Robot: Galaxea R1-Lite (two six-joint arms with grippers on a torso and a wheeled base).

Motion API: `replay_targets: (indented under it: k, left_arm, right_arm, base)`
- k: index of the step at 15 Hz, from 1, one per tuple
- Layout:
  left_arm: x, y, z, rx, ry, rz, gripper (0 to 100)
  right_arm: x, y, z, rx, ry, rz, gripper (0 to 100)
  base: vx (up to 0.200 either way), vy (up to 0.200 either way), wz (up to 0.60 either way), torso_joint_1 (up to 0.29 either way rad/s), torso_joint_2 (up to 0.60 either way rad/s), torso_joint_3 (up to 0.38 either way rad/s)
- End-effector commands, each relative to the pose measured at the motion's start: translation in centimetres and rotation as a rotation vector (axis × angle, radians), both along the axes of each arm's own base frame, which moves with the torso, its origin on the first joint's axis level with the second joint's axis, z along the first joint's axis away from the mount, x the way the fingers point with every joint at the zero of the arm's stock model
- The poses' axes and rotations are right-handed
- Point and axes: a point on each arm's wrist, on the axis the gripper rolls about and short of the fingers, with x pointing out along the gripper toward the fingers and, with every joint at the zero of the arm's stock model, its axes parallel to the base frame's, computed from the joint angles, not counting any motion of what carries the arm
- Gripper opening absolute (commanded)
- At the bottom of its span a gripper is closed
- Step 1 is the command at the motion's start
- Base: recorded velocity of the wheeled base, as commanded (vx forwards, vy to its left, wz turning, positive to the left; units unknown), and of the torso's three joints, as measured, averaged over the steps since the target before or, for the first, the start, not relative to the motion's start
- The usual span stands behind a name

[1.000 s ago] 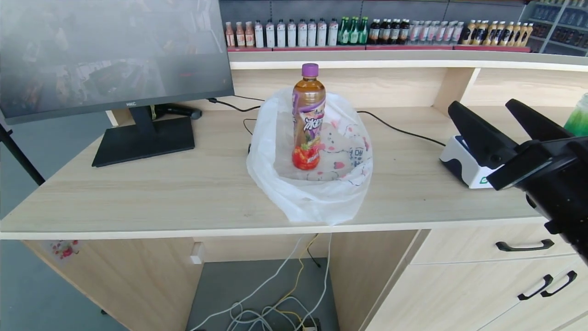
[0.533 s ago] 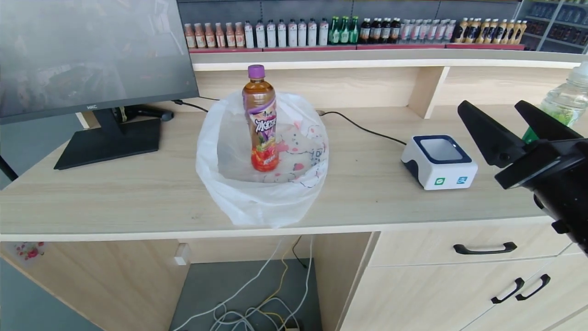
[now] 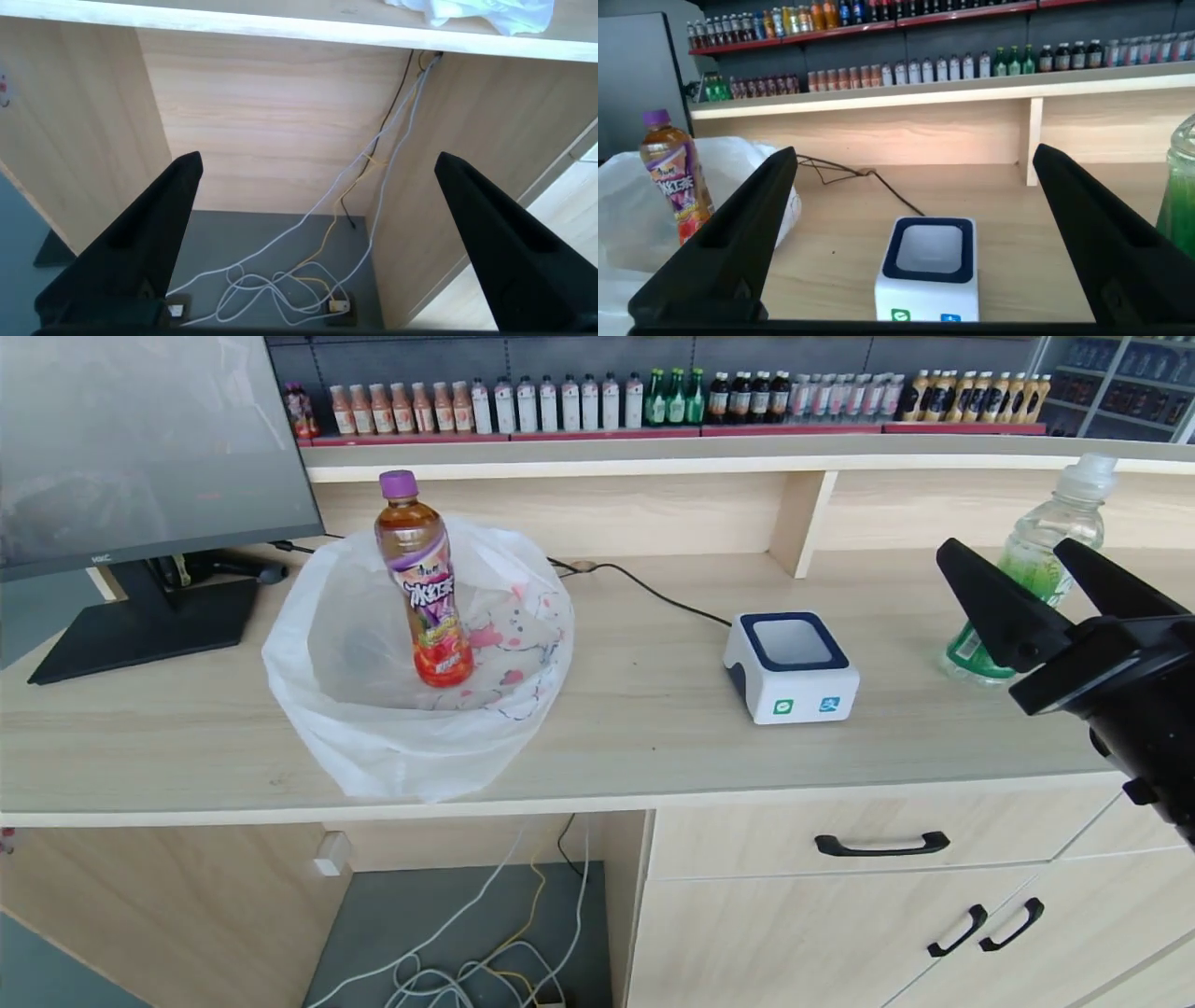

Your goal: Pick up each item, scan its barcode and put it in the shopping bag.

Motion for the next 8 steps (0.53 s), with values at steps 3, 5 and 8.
replay_targets:
  k: [3, 5, 8]
  left_arm:
    - [0.00, 0.00, 0.00, 0.000, 0.000, 0.000, 100]
    - [0.00, 0.00, 0.00, 0.000, 0.000, 0.000, 100]
    - [0.00, 0.00, 0.00, 0.001, 0.000, 0.000, 100]
  right_arm:
    - [0.29, 0.02, -0.10, -0.003, 0.005, -0.007, 100]
    - [0.39, 0.11, -0.30, -0.009, 0.012, -0.004, 100]
    - [0.60, 0.23, -0.40, -0.016, 0.016, 0.002, 100]
  base:
    - [0.000, -0.200, 0.00, 0.001, 0.01, 0.002]
    - [0.000, -0.200, 0.00, 0.002, 0.00, 0.000]
    - [0.000, -0.200, 0.00, 0.004, 0.00, 0.001]
